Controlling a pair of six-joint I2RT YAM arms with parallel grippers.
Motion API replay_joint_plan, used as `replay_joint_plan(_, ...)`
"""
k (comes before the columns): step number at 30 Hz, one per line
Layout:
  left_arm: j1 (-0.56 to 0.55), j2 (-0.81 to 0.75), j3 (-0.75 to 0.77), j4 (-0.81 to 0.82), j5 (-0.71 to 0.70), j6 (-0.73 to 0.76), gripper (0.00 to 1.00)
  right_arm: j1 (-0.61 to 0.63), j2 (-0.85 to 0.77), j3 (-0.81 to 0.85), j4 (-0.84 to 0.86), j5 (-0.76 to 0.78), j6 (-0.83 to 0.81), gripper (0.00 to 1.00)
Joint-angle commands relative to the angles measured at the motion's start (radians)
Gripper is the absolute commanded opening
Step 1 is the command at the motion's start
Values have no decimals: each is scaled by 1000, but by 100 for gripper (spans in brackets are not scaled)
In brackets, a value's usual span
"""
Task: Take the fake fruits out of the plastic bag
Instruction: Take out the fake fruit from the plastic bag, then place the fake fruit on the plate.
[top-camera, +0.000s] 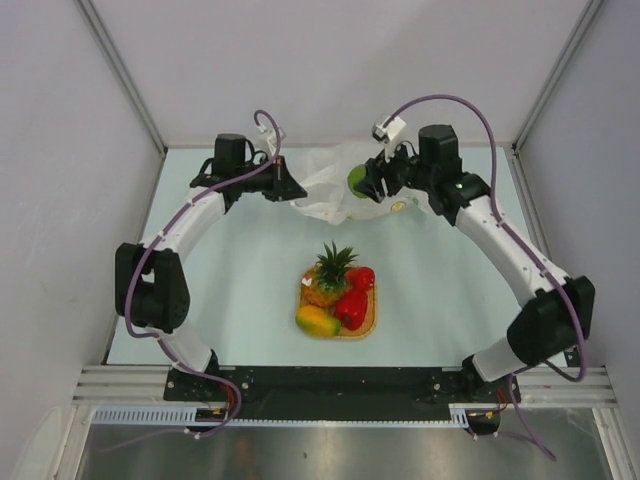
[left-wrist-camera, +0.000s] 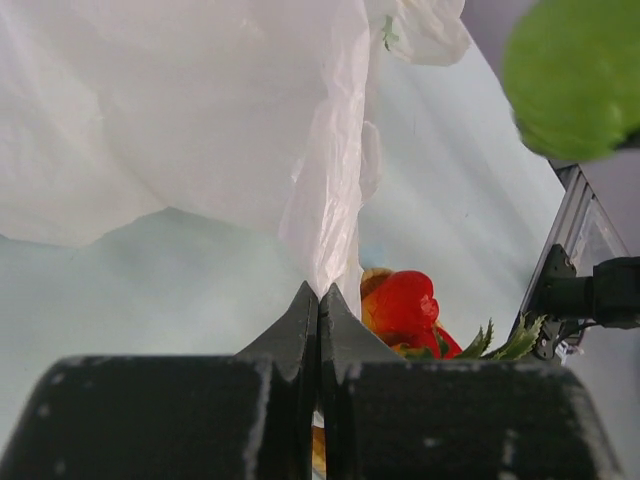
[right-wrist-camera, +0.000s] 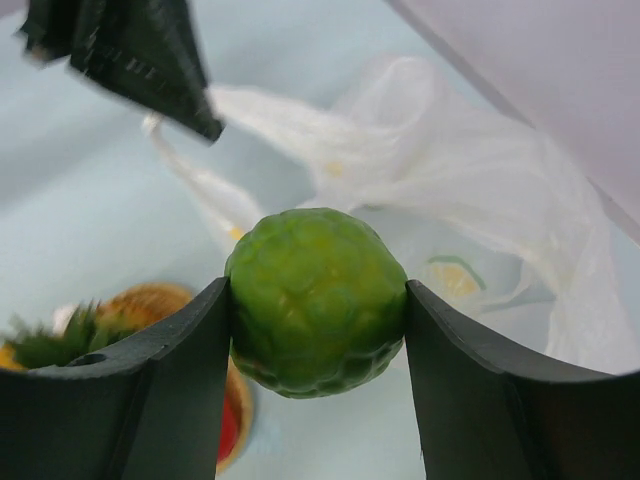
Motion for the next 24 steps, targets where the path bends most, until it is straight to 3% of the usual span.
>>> replay_joint_plan(1, 4, -8, 43, 91, 15, -54, 0, 8, -113, -134, -185, -52, -85, 27)
replay_joint_plan(10, -5, -33, 43, 92, 9, -54, 0, 126, -285, -341, -426, -152, -312, 26)
replay_joint_plan(24, -105, -154, -58, 34, -40, 49, 0, 278, -233, -403, -320, -94, -381, 27)
